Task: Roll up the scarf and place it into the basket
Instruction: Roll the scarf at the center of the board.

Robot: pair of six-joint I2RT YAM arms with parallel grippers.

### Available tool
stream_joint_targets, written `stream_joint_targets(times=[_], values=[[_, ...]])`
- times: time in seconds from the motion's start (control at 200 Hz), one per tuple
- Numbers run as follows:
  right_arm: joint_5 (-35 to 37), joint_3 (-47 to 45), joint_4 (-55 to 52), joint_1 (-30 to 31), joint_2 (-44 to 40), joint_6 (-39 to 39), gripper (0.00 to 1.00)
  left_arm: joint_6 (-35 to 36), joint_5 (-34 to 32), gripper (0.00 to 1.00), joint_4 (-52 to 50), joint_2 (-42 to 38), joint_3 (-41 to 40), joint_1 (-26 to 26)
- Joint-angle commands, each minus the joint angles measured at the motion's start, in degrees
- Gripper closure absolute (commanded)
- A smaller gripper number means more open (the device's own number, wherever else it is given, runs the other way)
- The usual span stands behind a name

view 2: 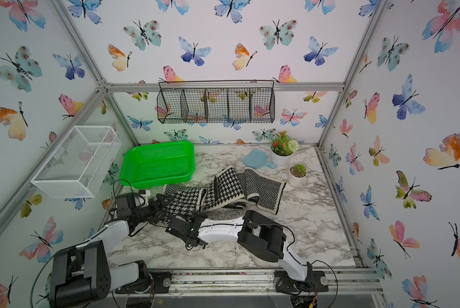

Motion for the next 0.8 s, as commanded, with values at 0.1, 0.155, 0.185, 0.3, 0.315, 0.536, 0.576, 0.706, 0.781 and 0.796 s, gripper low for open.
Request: stream_joint_targets(times=[0.1, 0.155, 0.185, 0.3, 0.315, 0.536, 0.576, 0.706, 0.781, 0.796], values=[[5.10, 1.43, 0.99, -0.18, 4.91, -3.99, 0.16, 0.90, 0.94, 0.01, -0.16, 0.13, 0.14, -0.15], [5.74, 1.39, 1.37, -0.14, 5.67, -4.73, 0.21, 0.75, 1.09, 0.01, -0.19, 0.03, 0.11, -0.09], [5.77, 1.46, 1.42, -0.14, 6.06, -5.05, 0.27, 0.75, 1.38, 0.01, -0.19, -0.01, 0.16, -0.08], [5.23, 1.21, 1.44, -0.35, 6.92, -5.43, 0.53, 0.84, 1.82, 0.01, -0.88, 0.03, 0.54, 0.00], [5.01, 1.19, 1.30, -0.33, 6.92, -5.36, 0.54, 0.84, 1.84, 0.01, -0.88, 0.03, 0.62, 0.07], [-1.08, 1.16, -0.45, -0.48, 5.13, -3.89, 0.91, 1.32, 1.78, 0.01, -4.05, -2.41, 2.14, 0.75], [-3.16, 1.62, -1.43, -0.66, 4.62, -3.19, 0.97, 1.46, 1.50, 0.01, -5.12, -3.28, 2.60, 0.97], [-13.17, 2.98, -4.42, -2.17, 1.47, 0.65, 0.97, 1.78, -0.28, 0.02, -8.50, -6.96, 4.04, 1.36], [-21.17, 2.47, -5.22, -3.82, -1.03, 3.06, 0.97, 1.98, -1.40, 0.02, -10.47, -9.37, 4.70, 1.50], [-22.44, 2.13, -5.20, -4.09, -1.67, 3.51, 0.97, 1.91, -1.67, 0.02, -10.77, -9.81, 4.80, 1.50]])
